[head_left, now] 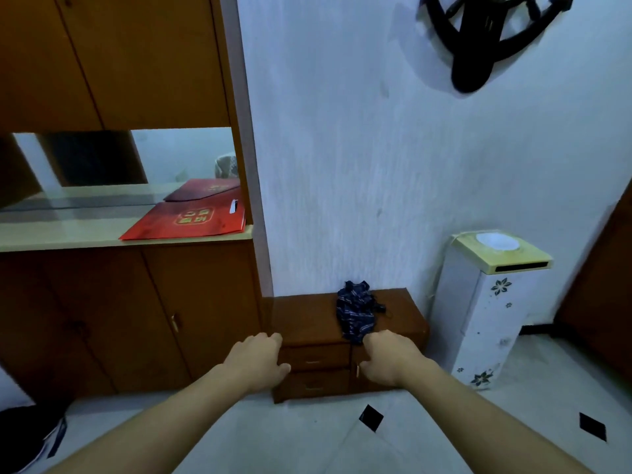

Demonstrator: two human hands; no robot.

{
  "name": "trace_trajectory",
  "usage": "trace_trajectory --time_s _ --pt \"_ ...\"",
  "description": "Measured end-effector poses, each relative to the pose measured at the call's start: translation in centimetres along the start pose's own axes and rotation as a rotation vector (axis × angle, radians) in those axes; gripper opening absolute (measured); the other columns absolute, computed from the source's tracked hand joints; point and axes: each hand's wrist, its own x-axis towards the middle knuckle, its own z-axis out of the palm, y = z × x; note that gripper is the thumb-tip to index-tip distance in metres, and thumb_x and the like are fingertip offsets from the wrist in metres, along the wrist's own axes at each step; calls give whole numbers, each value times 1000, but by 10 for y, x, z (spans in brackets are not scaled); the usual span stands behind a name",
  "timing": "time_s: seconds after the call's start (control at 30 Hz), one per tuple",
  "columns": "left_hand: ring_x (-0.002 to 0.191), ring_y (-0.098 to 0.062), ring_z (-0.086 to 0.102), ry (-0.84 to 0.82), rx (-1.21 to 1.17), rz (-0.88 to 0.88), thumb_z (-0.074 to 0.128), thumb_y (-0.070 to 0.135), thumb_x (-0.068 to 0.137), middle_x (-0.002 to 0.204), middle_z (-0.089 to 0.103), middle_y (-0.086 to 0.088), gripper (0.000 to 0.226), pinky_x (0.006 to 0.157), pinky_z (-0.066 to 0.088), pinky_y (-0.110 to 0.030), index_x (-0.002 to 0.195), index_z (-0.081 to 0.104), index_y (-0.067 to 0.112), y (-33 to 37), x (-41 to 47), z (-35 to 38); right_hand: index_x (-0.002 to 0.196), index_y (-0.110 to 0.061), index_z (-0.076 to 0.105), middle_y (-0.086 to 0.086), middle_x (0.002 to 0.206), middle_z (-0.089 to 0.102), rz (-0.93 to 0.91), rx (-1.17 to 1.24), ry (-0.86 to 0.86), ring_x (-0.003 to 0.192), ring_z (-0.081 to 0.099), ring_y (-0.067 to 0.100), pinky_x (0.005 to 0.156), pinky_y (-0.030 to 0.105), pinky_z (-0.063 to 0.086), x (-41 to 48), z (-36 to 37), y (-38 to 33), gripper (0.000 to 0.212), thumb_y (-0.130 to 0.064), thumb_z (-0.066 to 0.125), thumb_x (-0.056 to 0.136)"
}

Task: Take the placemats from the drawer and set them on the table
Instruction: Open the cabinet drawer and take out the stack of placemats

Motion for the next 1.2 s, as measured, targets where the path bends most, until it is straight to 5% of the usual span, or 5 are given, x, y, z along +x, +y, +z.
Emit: trace_trajectory --time_s 0.37,0.5,0.63,1.07,1.2 --pt "78 -9 52 -75 -96 -94 53 49 92 91 50 7 22 61 40 -25 95 44 29 11 229 4 85 -19 50 0 86 54 -91 51 -217 82 58 23 63 33 47 235 -19 112 14 -32 54 85" --pt "80 -14 54 -79 -122 -148 52 49 91 94 52 5 22 68 46 -31 94 45 28 6 281 9 85 -20 47 2 93 55 -138 46 -252 85 56 23 69 34 50 296 -16 129 13 -32 53 86" --pt "86 -18 54 -113 -106 -171 52 48 91 99 53 2 23 71 46 -33 100 46 27 -6 319 20 70 -26 37 5 95 58 -162 52 -301 89 60 26 79 39 55 337 -3 135 24 -35 53 85" --pt "84 -20 52 -228 -138 -124 48 39 94 97 50 -1 21 72 44 -34 102 48 20 -86 401 61 78 -18 43 1 87 51 -130 72 -331 84 57 24 73 37 51 424 40 109 18 -30 50 91" --pt "85 -23 55 -244 -145 -103 48 38 94 97 53 -4 17 72 45 -35 94 42 22 -114 424 84 67 -24 32 -3 77 43 -60 76 -297 76 52 21 70 34 48 441 70 97 30 -24 49 92"
